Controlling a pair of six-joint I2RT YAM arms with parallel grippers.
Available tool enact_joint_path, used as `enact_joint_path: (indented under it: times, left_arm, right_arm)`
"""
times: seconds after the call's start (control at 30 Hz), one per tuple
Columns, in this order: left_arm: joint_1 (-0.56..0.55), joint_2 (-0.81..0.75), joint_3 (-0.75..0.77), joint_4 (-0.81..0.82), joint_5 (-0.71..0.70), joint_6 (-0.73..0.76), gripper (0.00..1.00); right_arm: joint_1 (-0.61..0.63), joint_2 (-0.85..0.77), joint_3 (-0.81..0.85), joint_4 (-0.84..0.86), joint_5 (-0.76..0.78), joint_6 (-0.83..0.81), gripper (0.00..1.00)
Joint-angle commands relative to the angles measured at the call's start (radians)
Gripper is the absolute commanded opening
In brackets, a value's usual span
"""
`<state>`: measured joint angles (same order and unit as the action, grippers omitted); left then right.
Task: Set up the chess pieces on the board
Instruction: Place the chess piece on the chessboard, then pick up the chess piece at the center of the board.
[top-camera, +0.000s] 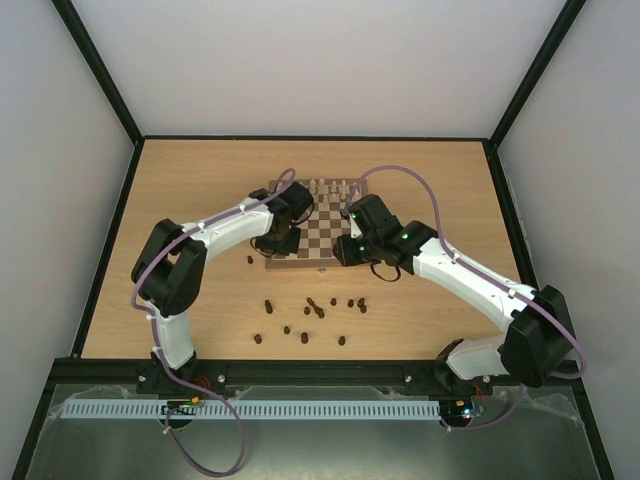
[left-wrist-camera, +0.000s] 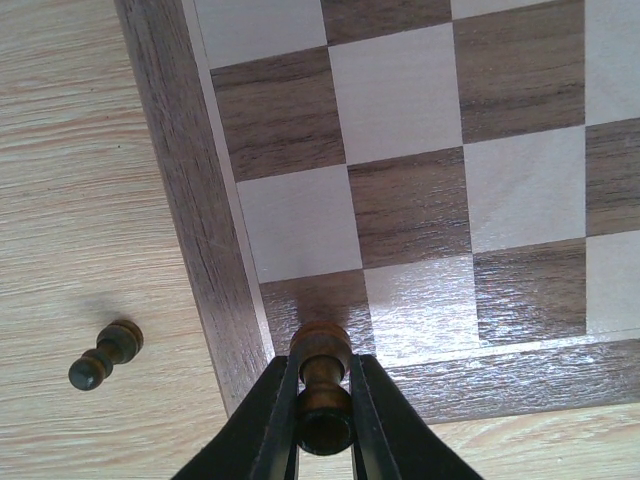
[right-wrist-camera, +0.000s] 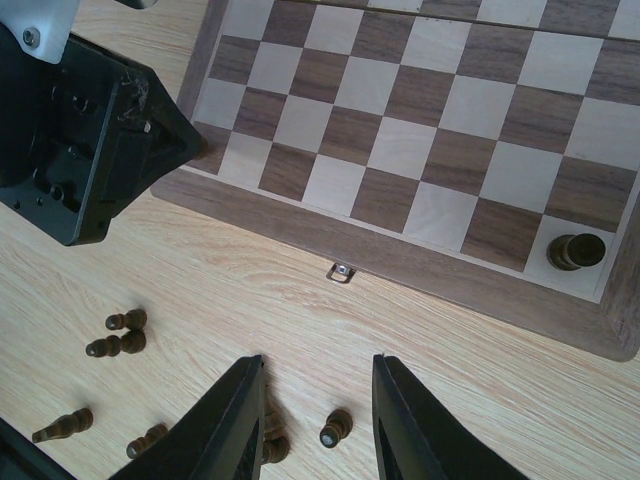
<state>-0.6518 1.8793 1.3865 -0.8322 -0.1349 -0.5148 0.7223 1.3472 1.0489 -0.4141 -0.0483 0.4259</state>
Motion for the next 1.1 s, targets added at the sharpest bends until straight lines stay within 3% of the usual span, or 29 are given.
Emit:
enact_joint_path:
  times: [0.0, 0.13, 0.27, 0.43, 0.63, 0.73, 0.9, 0.97, 1.03, 1.07]
  left_arm:
    - [-0.006, 0.023, 0.0, -0.011, 0.001, 0.013, 0.14]
    - [-0.006, 0.024, -0.001, -0.011, 0.001, 0.014, 0.15]
    - [-0.006, 0.022, -0.003, -0.01, 0.005, 0.012, 0.25]
    - [-0.007, 0.011, -0.004, -0.011, 0.011, 0.011, 0.3]
    - [-0.006, -0.079, 0.008, -0.035, -0.015, 0.007, 0.46]
    - [-0.006, -0.179, -0.003, -0.032, -0.029, 0.015, 0.55]
    - [-0.007, -0.371, -0.084, 0.022, 0.014, -0.002, 0.71]
    - [-0.009, -0.458, -0.151, 0.063, 0.05, -0.024, 0.81]
    - [-0.014, -0.56, -0.231, 0.11, 0.075, -0.051, 0.98]
    - [-0.018, -0.607, -0.268, 0.134, 0.083, -0.07, 0.99]
  right_arm:
    - [0.007, 0.01, -0.002, -0.031, -0.001, -0.013, 0.3]
    - [0.008, 0.013, -0.004, -0.03, -0.001, -0.014, 0.3]
    - [0.007, 0.015, -0.005, -0.029, 0.0, -0.014, 0.3]
    - [0.007, 0.022, -0.003, -0.029, 0.001, -0.015, 0.3]
    - [0.007, 0.02, -0.011, -0.023, 0.004, -0.01, 0.34]
    - [0.007, 0.011, -0.02, -0.014, 0.008, -0.012, 0.41]
    - [0.007, 0.031, -0.017, -0.025, 0.013, -0.017, 0.44]
    - [0.009, 0.039, -0.025, -0.027, 0.004, -0.019, 0.46]
    - [0.012, 0.042, -0.037, -0.036, 0.016, -0.013, 0.47]
    - [0.013, 0.043, -0.043, -0.039, 0.024, -0.008, 0.47]
